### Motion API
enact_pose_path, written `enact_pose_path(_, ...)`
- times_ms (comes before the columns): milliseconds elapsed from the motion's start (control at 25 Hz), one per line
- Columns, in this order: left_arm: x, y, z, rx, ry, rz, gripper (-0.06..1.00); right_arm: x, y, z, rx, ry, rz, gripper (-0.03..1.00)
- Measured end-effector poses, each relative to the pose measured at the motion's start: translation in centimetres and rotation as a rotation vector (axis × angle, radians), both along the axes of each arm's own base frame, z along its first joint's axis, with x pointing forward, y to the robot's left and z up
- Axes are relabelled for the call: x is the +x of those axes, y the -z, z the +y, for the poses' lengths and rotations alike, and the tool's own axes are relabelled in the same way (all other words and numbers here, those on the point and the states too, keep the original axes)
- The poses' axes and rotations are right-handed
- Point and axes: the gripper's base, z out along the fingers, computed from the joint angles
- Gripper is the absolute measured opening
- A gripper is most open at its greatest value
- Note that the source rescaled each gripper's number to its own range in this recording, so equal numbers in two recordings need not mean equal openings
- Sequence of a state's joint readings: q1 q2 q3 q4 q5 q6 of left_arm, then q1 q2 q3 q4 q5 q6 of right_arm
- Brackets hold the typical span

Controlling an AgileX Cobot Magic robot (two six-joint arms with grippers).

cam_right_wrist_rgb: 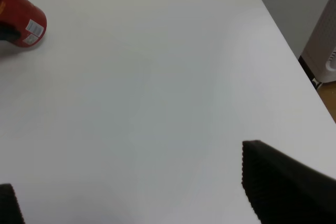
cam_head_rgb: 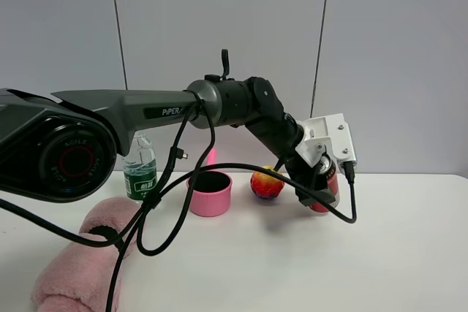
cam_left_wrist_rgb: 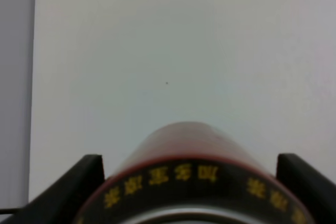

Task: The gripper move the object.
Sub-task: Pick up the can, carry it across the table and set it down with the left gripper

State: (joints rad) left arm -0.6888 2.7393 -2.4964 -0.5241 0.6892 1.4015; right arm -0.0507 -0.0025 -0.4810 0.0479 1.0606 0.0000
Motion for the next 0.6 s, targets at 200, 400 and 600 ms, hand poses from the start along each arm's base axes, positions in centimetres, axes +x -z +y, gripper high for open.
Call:
enact_pose_path(200, 0.0, 0.0, 0.0, 0.0, 0.0, 0.0, 0.09, 0.0, 0.0, 0.0, 0.0, 0.0, 0.0, 1.0)
enact_pose_path(400, 0.0, 0.0, 0.0, -0.001, 0.0, 0.001, 0.09, 0.0, 0.0, 0.0, 0.0, 0.0, 0.0, 1.0)
enact_pose_path(600, -0.02, 0.01, 0.0, 0.001, 0.001, 0.003, 0.09, 0.0, 0.0, 0.0, 0.0, 0.0, 0.0, 1.0)
